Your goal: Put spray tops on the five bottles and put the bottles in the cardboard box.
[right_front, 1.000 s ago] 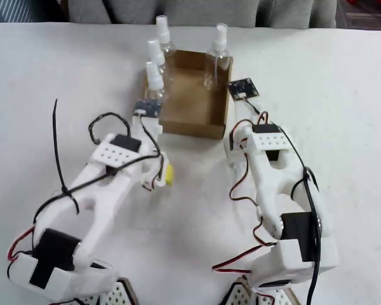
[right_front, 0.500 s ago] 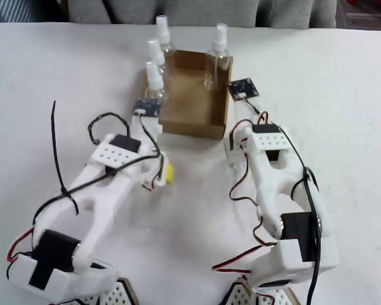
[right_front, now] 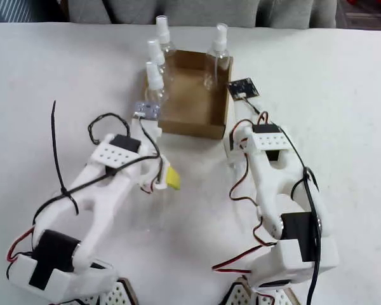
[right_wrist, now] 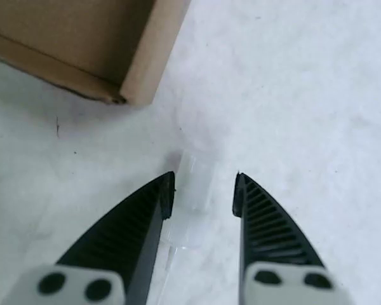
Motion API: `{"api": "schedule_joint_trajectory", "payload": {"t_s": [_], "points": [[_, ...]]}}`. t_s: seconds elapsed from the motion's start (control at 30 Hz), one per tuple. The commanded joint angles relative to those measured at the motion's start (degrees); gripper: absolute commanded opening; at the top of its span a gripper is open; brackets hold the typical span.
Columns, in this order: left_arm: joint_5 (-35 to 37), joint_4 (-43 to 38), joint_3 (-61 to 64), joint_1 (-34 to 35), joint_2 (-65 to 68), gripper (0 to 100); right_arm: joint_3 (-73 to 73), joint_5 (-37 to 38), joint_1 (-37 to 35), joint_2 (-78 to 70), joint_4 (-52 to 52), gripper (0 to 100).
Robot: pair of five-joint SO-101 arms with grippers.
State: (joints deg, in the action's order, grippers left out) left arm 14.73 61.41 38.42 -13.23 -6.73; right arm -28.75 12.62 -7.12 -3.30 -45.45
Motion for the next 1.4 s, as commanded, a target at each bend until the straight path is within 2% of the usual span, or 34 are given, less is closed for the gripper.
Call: {"api": "schedule_joint_trajectory", "payload": {"t_s": [0.0, 0.2, 0.43, 0.57, 0.67, 0.9, 1.0, 1.17, 1.37], "points": [[0.7, -0.1, 0.2, 0.1, -2.8, 35, 1.4, 0.8, -0.2, 0.2, 0.4, 12.3], [0.7, -2.9, 0.4, 0.2, -2.3, 35, 1.4, 0.8, -0.2, 0.2, 0.4, 12.3], [0.3, -3.3, -4.6, 0.1, 7.3, 22, 1.2, 0.8, -0.2, 0.2, 0.4, 12.3], [0.2, -3.3, -5.5, 0.1, 8.6, 10, 1.2, 0.8, 0.0, 0.2, 0.3, 12.3], [0.2, -3.1, -5.4, 0.1, 7.5, 10, 1.2, 0.8, 0.0, 0.2, 0.3, 12.3], [0.1, 0.6, -4.6, 0.6, 0.2, 9, 1.2, 0.8, 0.3, 0.8, 0.2, 12.3], [0.1, -0.2, -1.8, 0.6, -4.8, 9, 3.3, 0.4, 1.5, 0.9, -4.2, 12.3], [0.1, -6.6, 5.5, 0.7, -14.7, 9, 8.1, 0.3, -0.4, 0.3, -13.3, 13.5], [0.1, -12.4, 13.8, 0.7, -26.4, 9, 8.1, 0.3, -0.1, 0.8, -13.9, 26.5]]}}
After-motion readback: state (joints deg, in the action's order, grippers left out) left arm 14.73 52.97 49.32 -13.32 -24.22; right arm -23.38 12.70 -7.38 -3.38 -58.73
